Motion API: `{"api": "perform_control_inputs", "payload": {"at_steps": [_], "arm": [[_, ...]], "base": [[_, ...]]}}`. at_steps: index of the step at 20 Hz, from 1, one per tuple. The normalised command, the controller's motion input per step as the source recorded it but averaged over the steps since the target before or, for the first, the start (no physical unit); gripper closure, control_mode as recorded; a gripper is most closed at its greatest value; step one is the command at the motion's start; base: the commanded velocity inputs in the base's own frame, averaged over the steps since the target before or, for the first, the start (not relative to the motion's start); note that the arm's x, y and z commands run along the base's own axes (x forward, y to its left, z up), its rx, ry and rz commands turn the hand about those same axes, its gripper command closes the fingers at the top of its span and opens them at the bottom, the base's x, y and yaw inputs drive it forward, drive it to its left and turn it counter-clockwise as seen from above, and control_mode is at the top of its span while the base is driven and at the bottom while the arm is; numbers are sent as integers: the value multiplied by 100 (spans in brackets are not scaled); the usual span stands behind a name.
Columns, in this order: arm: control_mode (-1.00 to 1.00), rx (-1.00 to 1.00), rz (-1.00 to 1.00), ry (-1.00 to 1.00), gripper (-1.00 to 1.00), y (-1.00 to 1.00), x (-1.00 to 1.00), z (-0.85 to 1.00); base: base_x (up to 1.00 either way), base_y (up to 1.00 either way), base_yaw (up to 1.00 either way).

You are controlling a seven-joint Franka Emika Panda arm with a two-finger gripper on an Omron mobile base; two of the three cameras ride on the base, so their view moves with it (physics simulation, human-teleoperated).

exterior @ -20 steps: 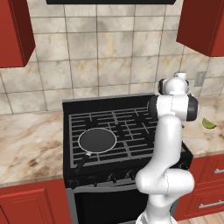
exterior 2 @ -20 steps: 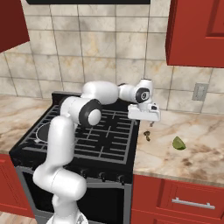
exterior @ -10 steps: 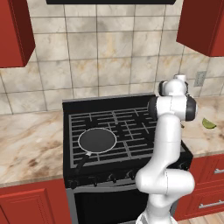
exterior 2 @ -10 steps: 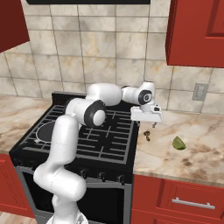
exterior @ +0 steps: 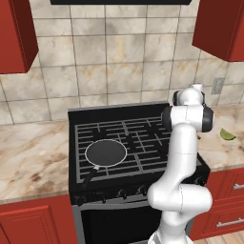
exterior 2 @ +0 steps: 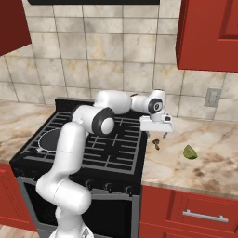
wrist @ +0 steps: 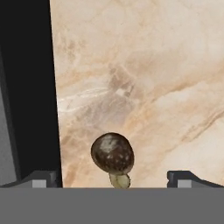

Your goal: Put the mushroom and lemon wedge in the pan. Then turn on the front left burner and set the heat to medium.

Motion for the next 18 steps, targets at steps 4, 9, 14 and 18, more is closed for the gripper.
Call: {"api": "perform_control_inputs", "payload": {"at_steps": [4, 9, 14, 18], "arm": [[-100, 0, 2, 0, -100, 0, 0, -23], [-100, 0, 1, 0, -100, -5, 0, -20], [-100, 0, 0, 0, -100, -1, 0, -14], [-100, 1, 0, 0, -100, 0, 0, -10]], "base": [[0, 0, 0], [0, 0, 0], [0, 0, 0], [0, 0, 0]]}}
